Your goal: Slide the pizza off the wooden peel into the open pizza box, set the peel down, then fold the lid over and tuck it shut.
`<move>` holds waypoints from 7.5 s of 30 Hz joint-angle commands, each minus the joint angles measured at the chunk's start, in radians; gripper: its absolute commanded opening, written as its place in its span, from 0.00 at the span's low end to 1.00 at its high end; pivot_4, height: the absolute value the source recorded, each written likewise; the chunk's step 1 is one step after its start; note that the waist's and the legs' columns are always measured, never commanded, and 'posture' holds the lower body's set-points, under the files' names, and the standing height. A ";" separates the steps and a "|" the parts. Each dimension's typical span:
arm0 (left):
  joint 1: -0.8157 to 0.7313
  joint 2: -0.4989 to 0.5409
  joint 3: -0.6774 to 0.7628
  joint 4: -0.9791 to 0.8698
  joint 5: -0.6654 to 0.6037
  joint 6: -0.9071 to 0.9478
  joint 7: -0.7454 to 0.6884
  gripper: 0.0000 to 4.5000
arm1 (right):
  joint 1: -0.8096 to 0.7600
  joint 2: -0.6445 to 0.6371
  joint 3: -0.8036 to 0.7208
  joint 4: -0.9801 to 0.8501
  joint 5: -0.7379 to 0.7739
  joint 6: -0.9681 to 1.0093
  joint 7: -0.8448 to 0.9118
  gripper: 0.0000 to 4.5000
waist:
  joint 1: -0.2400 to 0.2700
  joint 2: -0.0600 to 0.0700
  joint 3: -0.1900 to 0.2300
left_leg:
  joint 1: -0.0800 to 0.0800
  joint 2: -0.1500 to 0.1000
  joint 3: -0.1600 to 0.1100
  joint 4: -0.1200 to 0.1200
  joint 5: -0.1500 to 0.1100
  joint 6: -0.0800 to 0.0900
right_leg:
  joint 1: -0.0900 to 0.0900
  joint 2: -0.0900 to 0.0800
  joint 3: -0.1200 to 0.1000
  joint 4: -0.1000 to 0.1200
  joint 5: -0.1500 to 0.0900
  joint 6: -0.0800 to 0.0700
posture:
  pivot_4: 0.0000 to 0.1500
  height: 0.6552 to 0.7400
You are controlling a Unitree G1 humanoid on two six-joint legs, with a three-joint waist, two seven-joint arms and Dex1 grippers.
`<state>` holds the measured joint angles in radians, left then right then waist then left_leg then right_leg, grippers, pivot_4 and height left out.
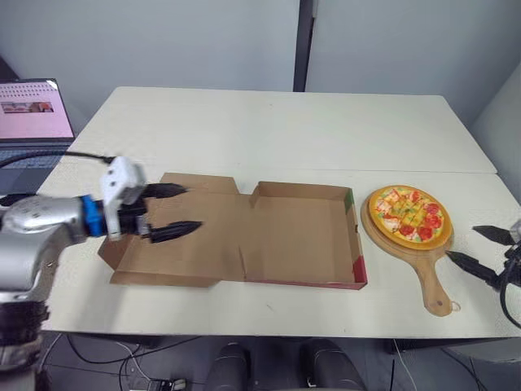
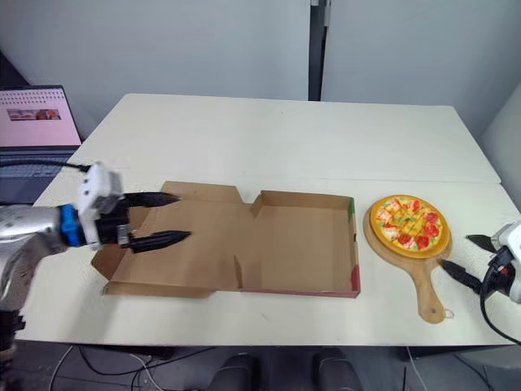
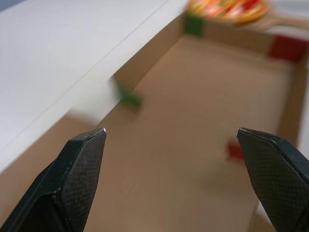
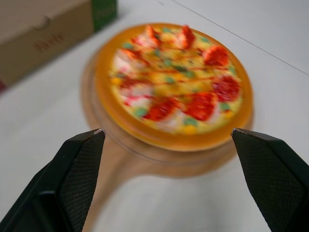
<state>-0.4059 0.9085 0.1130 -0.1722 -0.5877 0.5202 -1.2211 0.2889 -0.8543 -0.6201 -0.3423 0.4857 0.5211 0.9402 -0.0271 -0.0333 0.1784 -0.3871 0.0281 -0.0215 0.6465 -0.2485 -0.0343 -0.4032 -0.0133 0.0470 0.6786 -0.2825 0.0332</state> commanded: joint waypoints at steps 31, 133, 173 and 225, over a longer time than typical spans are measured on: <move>-0.211 -0.243 -0.303 -0.109 0.049 -0.058 -0.109 1.00 | -0.123 0.172 0.228 -0.170 0.003 0.569 -0.537 1.00 | -0.005 -0.001 0.000 | 0.001 0.002 -0.001 0.001 0.000 0.000 | 0.000 0.005 0.003 -0.001 0.000 0.000 | 1.00 1.00; 0.064 0.059 0.003 -0.184 -0.061 0.004 -0.062 1.00 | -0.691 -0.297 0.334 0.200 -0.286 -0.051 -0.012 0.35 | -0.003 0.006 0.006 | -0.007 0.002 -0.003 0.001 0.000 0.000 | -0.005 0.004 -0.001 -0.003 0.003 -0.005 | 1.00 1.00; -0.143 -0.116 -0.074 -0.167 -0.091 0.083 0.052 1.00 | -0.014 0.287 -0.061 -0.180 -0.030 0.510 -0.394 0.79 | -0.004 0.008 0.004 | -0.003 0.001 -0.003 0.002 0.000 0.000 | -0.001 0.005 0.001 0.001 0.000 0.000 | 1.00 1.00; 1.014 -0.502 0.660 -0.354 -1.227 0.338 1.298 1.00 | -1.059 0.029 0.783 0.029 0.027 0.114 0.265 0.99 | 0.000 0.001 0.003 | 0.002 0.004 -0.005 0.001 0.000 0.000 | 0.000 -0.009 -0.001 0.000 0.002 -0.007 | 1.00 1.00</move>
<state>0.5971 0.4077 0.7808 -0.4826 -1.7442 0.9077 0.0240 -0.7556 -0.8216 0.1793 -0.3067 0.5218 0.6446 1.2052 -0.0275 -0.0321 0.1817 -0.3851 0.0315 -0.0266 0.6472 -0.2482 -0.0345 -0.4034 -0.0214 0.0457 0.6787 -0.2805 0.0259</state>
